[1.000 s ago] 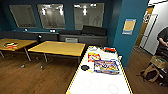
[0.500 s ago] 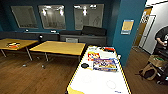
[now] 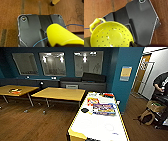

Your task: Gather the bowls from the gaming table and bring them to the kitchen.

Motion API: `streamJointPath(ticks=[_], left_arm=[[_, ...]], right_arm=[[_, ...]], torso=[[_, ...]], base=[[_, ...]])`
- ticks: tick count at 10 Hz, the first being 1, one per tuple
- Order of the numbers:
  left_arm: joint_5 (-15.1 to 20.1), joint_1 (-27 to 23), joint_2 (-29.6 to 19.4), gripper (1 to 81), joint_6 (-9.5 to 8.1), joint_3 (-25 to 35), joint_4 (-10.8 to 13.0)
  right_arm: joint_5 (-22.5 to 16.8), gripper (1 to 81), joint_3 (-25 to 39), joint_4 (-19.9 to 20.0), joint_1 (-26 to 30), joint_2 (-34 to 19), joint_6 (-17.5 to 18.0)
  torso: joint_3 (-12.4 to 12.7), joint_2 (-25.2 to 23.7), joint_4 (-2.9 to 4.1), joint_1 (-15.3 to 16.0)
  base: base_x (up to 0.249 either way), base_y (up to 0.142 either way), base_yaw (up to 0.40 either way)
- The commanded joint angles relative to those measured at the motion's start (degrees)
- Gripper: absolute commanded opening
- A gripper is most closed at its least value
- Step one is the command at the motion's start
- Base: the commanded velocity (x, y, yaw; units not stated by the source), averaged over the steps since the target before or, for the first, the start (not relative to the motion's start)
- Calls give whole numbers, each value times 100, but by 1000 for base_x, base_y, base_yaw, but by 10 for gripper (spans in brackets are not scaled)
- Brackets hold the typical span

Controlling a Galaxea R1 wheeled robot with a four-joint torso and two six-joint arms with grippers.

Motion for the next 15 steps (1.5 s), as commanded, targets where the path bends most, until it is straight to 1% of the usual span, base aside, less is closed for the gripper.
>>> streamJointPath(ticks=[1, 5, 10, 15], left_arm=[[138, -201, 143, 10, 19, -459, 56], [147, -200, 205, 10, 19, -557, 56], [217, -200, 327, 10, 19, -591, 47], [252, -200, 538, 10, 28, -890, 56]], right_arm=[[-345, 10, 19, -161, 214, -15, -30], [-328, 10, -105, -294, 179, 135, -30], [-328, 10, -149, -311, 205, 152, -30], [-328, 10, -175, -364, 214, 170, -30]], torso=[[0, 0, 0, 7], [0, -2, 0, 7], [0, -2, 0, 7], [0, -2, 0, 7]], base=[[-148, 0, 0], [-148, 0, 0], [-151, 0, 0], [-158, 0, 0]])
